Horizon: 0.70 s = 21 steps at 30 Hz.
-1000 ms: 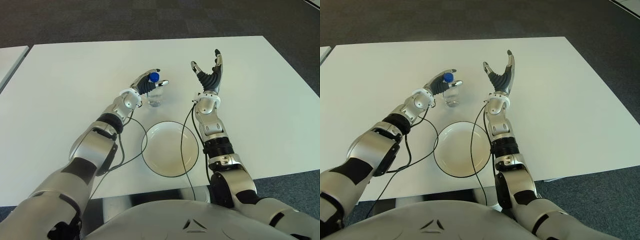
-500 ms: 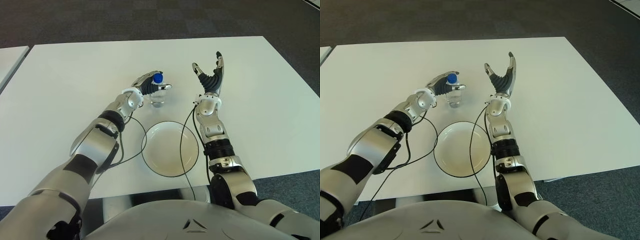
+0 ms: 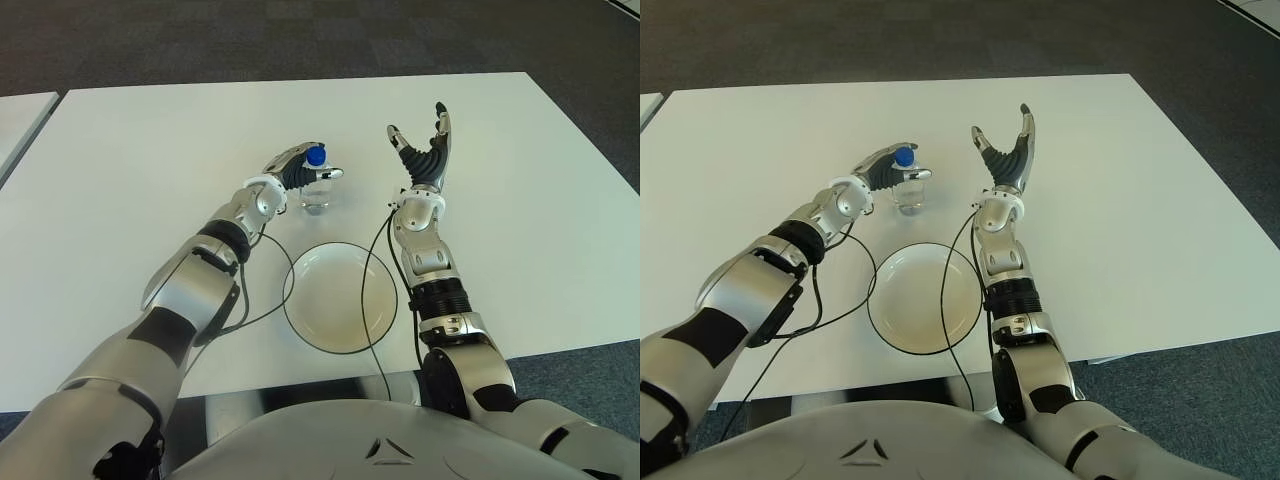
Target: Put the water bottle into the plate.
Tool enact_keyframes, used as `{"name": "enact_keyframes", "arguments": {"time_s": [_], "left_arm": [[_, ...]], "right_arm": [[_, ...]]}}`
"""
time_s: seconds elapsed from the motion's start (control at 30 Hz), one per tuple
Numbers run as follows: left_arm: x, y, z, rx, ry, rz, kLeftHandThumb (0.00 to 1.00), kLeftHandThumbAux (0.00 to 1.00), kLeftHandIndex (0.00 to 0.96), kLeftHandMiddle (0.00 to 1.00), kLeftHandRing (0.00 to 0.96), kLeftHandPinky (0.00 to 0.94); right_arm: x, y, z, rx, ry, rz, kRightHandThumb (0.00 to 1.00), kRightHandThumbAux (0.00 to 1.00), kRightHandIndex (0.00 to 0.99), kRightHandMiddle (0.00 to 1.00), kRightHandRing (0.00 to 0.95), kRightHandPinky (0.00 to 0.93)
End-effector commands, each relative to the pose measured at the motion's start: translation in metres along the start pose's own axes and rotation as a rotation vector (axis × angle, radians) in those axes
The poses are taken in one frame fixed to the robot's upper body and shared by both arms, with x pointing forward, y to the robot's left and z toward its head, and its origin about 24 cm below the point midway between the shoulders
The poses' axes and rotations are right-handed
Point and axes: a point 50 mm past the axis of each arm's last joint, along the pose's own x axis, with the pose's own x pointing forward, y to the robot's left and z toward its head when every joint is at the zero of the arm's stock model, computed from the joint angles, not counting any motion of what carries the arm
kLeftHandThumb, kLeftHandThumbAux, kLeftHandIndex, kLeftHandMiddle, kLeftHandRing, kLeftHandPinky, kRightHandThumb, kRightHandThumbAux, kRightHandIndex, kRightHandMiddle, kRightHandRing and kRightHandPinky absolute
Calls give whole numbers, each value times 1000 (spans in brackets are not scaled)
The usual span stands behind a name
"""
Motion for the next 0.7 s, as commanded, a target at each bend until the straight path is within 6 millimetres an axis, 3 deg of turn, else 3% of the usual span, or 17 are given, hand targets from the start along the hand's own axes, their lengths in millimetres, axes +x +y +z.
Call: {"name": "enact_keyframes", "arguments": {"time_s": [0.03,0.13,0.2,0.3,0.47,0.57,0.7], "left_arm": [[-2,-6,-6,-17,45,5,652,279,10,49,69,190],[-1,-5,-5,-26,50,20,667,301,51,101,107,213],[-1,-5,-5,-36,52,35,681,318,126,144,146,239],[-2,-4,-5,-51,51,63,736,351,328,336,340,386],[-3,-3,-5,-59,37,101,796,394,484,546,550,553],[-3,-2,-4,-63,26,128,759,587,455,651,661,661],[-3,-2,-3,-82,25,160,748,665,447,736,747,754]], "right_arm": [[-2,-4,-6,-5,23,-31,344,693,10,0,0,0],[-3,-5,-5,0,17,-45,342,700,14,0,0,0],[-3,-6,-5,1,14,-52,335,706,15,0,0,0],[-4,-8,-4,2,11,-63,323,712,17,0,0,0],[-5,-9,-2,8,11,-73,308,716,17,0,0,0],[-5,-11,-1,16,14,-80,302,720,18,0,0,0],[-4,-12,-1,31,19,-91,286,732,21,0,0,0]]}}
